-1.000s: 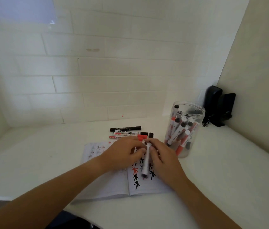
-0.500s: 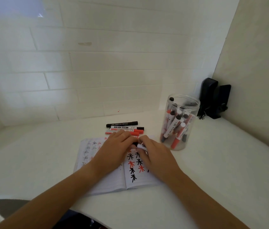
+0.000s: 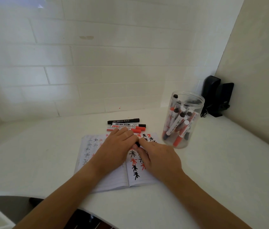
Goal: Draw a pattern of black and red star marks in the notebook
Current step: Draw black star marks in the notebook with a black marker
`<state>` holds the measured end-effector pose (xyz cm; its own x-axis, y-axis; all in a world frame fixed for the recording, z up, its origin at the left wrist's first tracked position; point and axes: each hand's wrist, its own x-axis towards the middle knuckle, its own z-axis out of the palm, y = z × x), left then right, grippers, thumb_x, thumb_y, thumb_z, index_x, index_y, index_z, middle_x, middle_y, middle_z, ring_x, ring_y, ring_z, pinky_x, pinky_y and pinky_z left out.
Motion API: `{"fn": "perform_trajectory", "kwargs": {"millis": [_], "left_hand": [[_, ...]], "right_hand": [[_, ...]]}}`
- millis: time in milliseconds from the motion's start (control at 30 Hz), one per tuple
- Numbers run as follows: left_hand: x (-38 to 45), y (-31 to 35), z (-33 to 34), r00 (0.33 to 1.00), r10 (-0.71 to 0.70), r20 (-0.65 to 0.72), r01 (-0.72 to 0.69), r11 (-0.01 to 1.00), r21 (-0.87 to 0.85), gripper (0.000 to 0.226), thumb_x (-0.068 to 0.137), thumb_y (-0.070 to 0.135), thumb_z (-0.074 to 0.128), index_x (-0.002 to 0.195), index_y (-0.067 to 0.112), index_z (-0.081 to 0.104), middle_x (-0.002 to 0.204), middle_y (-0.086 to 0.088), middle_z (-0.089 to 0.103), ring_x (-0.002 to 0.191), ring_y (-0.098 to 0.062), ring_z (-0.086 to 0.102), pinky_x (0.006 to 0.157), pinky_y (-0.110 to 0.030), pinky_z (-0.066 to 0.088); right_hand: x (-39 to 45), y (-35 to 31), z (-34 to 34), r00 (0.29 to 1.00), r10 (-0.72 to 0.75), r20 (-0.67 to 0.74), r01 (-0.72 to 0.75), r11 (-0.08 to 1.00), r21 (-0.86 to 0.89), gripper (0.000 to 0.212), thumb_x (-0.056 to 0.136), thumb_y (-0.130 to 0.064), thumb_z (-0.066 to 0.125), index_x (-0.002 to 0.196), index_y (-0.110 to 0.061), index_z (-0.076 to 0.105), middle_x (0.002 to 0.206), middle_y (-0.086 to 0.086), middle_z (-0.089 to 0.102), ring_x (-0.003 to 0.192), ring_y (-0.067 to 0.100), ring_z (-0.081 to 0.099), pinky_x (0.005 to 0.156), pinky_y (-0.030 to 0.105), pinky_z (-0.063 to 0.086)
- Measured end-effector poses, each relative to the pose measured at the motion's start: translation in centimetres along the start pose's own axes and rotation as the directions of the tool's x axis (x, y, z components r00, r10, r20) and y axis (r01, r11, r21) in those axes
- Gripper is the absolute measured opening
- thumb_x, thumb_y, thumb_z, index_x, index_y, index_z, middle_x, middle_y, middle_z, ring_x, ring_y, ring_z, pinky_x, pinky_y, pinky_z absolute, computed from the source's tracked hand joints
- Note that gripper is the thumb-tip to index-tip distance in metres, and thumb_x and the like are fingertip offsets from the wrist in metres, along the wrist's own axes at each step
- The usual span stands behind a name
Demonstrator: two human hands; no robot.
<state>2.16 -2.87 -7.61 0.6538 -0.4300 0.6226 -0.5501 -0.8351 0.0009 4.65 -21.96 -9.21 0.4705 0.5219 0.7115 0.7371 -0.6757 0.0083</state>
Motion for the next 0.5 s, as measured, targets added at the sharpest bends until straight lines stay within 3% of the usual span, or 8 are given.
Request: {"fn": "perform_trajectory", "kwargs": {"millis": [300, 500], "left_hand": [[-0.31, -0.26, 0.18, 1.000, 0.017, 0.020, -0.015, 0.995, -0.094, 0.022, 0.087, -0.004, 0.048, 0.094, 0.017, 0.052, 0.092, 0.001, 0.055, 0.085, -0.018, 0.046, 0.077, -0.033, 0.039], [-0.28, -0.32, 0.22, 0.999, 0.032, 0.008, -0.031, 0.992, -0.124, 0.025, 0.087, -0.008, 0.054, 0.092, 0.016, 0.052, 0.091, 0.001, 0.053, 0.084, -0.018, 0.044, 0.077, -0.032, 0.038]], "right_hand": [[-0.07, 0.17, 0.07, 1.000, -0.014, 0.022, 0.014, 1.000, -0.008, 0.033, 0.109, -0.051, 0.034, 0.107, -0.029, 0.059, 0.062, -0.002, 0.065, 0.047, 0.023, 0.058, 0.040, 0.031, 0.043], [0.00, 0.06, -0.33, 0.999, -0.038, 0.036, 0.039, 0.999, -0.038, 0.023, 0.107, -0.048, 0.042, 0.104, -0.030, 0.055, 0.060, -0.002, 0.064, 0.045, 0.023, 0.057, 0.043, 0.028, 0.029]]}}
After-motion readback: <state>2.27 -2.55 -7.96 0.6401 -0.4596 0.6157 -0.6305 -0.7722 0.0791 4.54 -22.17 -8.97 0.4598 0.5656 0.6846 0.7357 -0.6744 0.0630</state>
